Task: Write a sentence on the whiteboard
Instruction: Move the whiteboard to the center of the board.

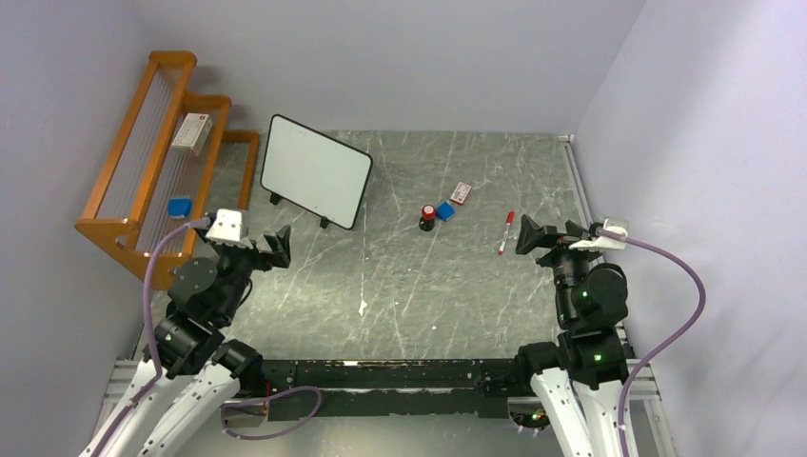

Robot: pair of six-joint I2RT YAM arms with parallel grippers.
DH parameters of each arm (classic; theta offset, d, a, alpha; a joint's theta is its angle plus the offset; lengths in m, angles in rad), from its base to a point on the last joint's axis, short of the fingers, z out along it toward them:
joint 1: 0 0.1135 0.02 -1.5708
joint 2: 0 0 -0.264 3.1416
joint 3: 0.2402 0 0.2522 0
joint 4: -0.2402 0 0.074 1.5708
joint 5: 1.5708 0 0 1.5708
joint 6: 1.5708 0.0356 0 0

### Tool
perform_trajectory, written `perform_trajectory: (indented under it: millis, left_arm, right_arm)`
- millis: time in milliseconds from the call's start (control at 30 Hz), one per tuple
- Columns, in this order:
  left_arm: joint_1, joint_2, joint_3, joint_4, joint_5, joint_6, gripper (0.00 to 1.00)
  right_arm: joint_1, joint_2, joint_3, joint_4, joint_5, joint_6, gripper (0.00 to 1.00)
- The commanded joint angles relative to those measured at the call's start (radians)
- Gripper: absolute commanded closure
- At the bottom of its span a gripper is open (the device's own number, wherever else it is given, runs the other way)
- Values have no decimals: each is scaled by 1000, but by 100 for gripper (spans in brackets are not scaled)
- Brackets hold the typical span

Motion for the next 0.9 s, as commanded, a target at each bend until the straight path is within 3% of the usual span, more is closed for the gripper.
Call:
perform_trajectory:
  millis: [0,433,567,667,867]
  left_arm:
    - [9,64,-6,39,123,39,1]
    - [17,504,84,57,321,41,1]
    - [134,664,113,105,503,50,1]
    - [253,796,150,142,663,50,13]
    - [279,983,185,220,670,117,17]
  right_arm:
    - [-9,-31,-8,7,-25,-16,0]
    - [28,-90,-27,29,-76,-31,0]
    - [43,-103,-29,32,-82,-36,0]
    - [50,-110,-32,38,-94,-43,0]
    - [56,-127,-36,42,-99,-51,0]
